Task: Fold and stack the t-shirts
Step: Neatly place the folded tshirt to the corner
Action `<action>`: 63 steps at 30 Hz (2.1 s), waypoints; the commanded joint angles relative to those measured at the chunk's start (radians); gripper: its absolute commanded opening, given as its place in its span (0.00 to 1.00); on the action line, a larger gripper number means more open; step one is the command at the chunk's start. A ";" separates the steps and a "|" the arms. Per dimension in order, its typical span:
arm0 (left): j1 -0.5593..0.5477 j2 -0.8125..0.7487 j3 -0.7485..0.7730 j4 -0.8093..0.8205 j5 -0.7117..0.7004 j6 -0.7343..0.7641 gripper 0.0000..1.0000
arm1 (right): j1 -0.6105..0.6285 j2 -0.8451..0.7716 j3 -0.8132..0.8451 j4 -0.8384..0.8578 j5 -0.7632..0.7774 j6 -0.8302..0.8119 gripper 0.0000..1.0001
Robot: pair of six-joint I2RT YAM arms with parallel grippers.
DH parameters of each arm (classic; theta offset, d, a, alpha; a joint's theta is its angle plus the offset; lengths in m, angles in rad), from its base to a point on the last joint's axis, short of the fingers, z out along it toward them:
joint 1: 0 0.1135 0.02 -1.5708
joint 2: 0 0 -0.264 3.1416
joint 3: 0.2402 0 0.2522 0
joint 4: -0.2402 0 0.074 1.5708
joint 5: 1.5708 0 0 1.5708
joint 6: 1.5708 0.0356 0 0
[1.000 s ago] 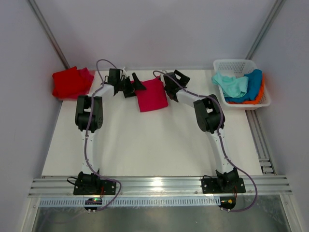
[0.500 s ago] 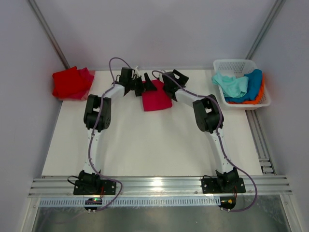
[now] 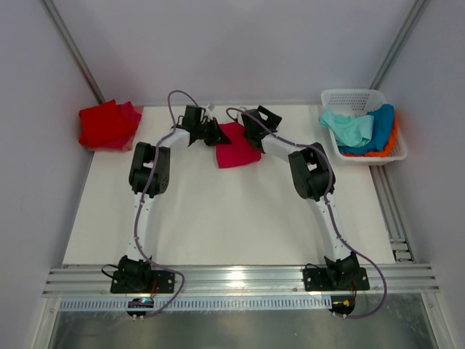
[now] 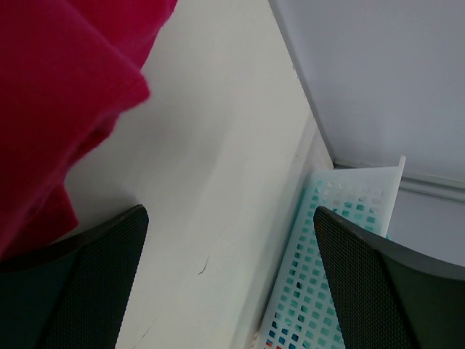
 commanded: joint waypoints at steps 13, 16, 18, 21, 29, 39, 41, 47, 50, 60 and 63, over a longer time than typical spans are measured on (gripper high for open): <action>0.130 -0.136 0.033 -0.402 -0.296 0.379 0.00 | -0.021 -0.260 -0.115 0.120 0.100 -0.030 0.99; 0.167 -0.205 0.010 -0.458 -0.391 0.493 0.00 | -0.021 -0.291 -0.149 0.097 0.098 -0.034 0.99; 0.187 -0.249 0.000 -0.487 -0.421 0.540 0.00 | -0.023 -0.311 -0.189 0.105 0.106 -0.051 0.99; 0.233 -0.299 -0.006 -0.510 -0.465 0.612 0.00 | -0.029 -0.375 -0.244 0.077 0.098 -0.027 0.99; 0.270 -0.333 0.020 -0.544 -0.496 0.753 0.00 | -0.038 -0.533 -0.390 -0.116 0.025 0.147 0.99; 0.272 -0.297 0.193 -0.600 -0.588 0.842 0.00 | -0.038 -0.647 -0.549 -0.104 0.025 0.213 0.99; 0.273 -0.294 0.229 -0.603 -0.603 0.862 0.00 | -0.038 -0.661 -0.569 -0.099 0.023 0.224 0.99; 0.312 -0.300 0.312 -0.579 -0.663 0.923 0.00 | -0.038 -0.662 -0.595 -0.090 0.026 0.239 0.99; 0.336 -0.294 0.351 -0.591 -0.649 0.933 0.00 | -0.038 -0.659 -0.595 -0.091 0.025 0.243 0.99; 0.431 -0.300 0.451 -0.605 -0.576 0.945 0.00 | -0.037 -0.661 -0.618 -0.093 0.028 0.257 0.99; 0.459 -0.305 0.468 -0.599 -0.553 0.945 0.00 | -0.037 -0.655 -0.622 -0.096 0.028 0.260 0.99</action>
